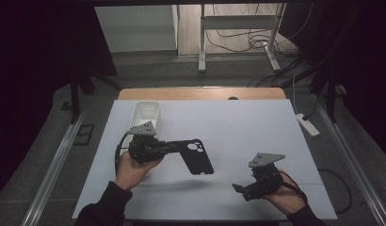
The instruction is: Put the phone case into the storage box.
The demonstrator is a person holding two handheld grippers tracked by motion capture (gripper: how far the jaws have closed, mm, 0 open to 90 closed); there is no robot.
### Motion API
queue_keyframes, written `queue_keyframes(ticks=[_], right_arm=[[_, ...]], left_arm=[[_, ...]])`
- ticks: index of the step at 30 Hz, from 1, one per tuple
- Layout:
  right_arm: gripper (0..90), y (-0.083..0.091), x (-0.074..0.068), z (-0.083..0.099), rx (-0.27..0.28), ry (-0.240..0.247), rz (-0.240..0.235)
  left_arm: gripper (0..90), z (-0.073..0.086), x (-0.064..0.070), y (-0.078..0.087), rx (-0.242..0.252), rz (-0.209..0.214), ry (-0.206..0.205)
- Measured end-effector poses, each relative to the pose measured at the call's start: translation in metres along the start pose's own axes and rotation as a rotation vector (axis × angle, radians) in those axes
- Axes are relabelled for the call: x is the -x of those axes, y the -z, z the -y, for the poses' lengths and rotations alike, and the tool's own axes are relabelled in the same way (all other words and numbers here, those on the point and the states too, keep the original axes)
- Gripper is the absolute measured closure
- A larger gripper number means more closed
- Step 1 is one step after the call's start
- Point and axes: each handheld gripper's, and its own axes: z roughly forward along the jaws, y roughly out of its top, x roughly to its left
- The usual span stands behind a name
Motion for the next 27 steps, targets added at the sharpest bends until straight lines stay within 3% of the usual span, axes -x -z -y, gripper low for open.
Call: queue_keyframes(ticks=[10,20,27], right_arm=[[0.0,0.021,0.016,0.026,0.002,-0.114,0.026],[0.0,0.037,0.023,0.047,0.002,-0.171,0.074],[0.0,0.056,0.025,0.063,0.041,-0.224,0.105]], left_arm=[[83.3,-0.006,-0.008,0.017,0.016,-0.032,0.007],[83.3,-0.011,-0.015,0.033,0.020,-0.063,0.017],[83.3,-0.014,-0.021,0.040,0.018,-0.077,0.026]])
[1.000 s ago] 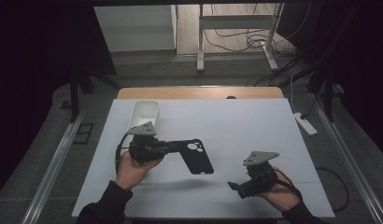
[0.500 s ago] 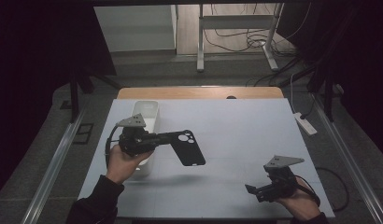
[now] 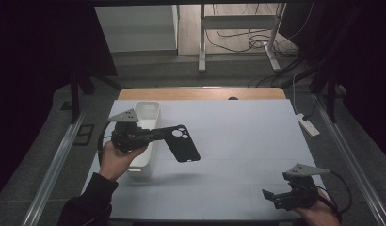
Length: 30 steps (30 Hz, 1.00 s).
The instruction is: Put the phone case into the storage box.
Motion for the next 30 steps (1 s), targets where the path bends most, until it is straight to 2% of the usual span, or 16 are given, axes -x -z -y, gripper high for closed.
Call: queue_keyframes(ticks=[5,13,18,30], right_arm=[[0.0,0.007,0.000,0.005,0.012,-0.012,0.009],[0.0,0.007,-0.002,0.005,0.024,0.003,0.019],[0.0,0.009,0.001,0.006,0.034,-0.021,0.010],[0.0,0.009,0.000,0.006,0.038,-0.014,0.011]], left_arm=[[83.3,-0.003,-0.003,0.004,-0.003,-0.010,0.000],[83.3,-0.010,-0.010,0.011,0.001,-0.017,0.003],[83.3,-0.015,-0.013,0.017,-0.009,-0.033,-0.004],[83.3,-0.021,-0.017,0.041,-0.027,-0.085,-0.013]])
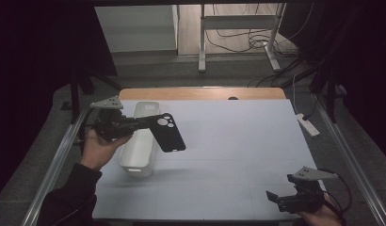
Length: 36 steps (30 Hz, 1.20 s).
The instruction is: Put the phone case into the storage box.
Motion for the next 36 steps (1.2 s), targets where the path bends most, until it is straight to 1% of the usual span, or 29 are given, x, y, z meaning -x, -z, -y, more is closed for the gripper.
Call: queue_keyframes(ticks=[1,8,10,14,19,23,30,36], right_arm=[[0.0,0.000,0.000,0.000,0.001,-0.001,0.001],[0.0,0.000,-0.001,0.000,-0.002,-0.001,0.001],[0.0,0.000,-0.001,0.000,-0.005,0.001,0.002],[0.0,-0.001,-0.001,0.000,-0.007,0.002,0.004],[0.0,-0.001,-0.001,0.000,-0.006,0.004,0.008],[0.0,-0.001,-0.002,0.000,-0.006,0.005,0.015],[0.0,-0.001,-0.002,0.000,-0.008,0.008,0.013],[0.0,-0.001,-0.002,0.000,-0.011,0.010,0.012]], left_arm=[[83.3,-0.001,-0.002,0.006,0.000,-0.011,-0.001],[83.3,0.000,-0.008,0.025,-0.013,-0.054,-0.006],[83.3,0.000,-0.009,0.027,-0.015,-0.058,-0.006],[83.3,0.003,-0.015,0.038,-0.020,-0.085,0.002],[83.3,0.006,-0.021,0.048,-0.034,-0.111,0.002],[83.3,0.008,-0.025,0.055,-0.033,-0.126,0.006],[83.3,0.013,-0.033,0.064,-0.037,-0.156,0.013],[83.3,0.018,-0.043,0.062,-0.048,-0.176,0.022]])
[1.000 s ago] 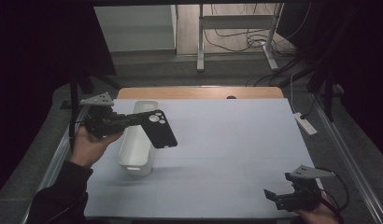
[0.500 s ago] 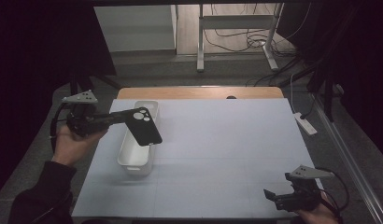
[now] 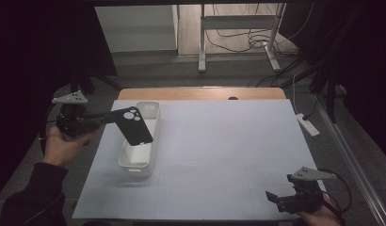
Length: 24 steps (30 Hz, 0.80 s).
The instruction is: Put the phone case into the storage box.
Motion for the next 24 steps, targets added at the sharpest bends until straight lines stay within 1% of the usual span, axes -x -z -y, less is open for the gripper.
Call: queue_keyframes(ticks=[5,12,13,14,18,19,21,24], right_arm=[[0.0,0.000,0.000,0.000,-0.002,0.004,-0.001],[0.0,0.000,0.000,0.000,-0.004,0.001,-0.003],[0.0,0.000,0.000,0.000,-0.003,0.000,-0.003],[0.0,0.000,0.000,0.000,-0.003,0.000,-0.003],[0.0,0.000,0.001,0.000,0.000,-0.003,0.000],[0.0,0.001,0.001,0.000,0.001,-0.003,0.000],[0.0,0.001,0.001,0.000,0.002,-0.005,-0.001],[0.0,0.000,0.001,0.000,0.003,-0.006,-0.003]], left_arm=[[83.2,0.001,-0.007,-0.006,-0.005,-0.007,-0.004],[83.3,0.001,-0.021,-0.021,-0.015,-0.017,-0.001],[83.3,0.001,-0.023,-0.025,-0.017,-0.016,-0.002],[83.3,0.001,-0.023,-0.025,-0.017,-0.016,-0.002],[83.3,0.000,-0.029,-0.035,-0.025,-0.023,-0.002],[83.2,0.000,-0.029,-0.035,-0.025,-0.023,-0.002],[83.3,-0.001,-0.031,-0.039,-0.027,-0.033,-0.011],[83.2,-0.002,-0.035,-0.044,-0.028,-0.037,-0.012]])
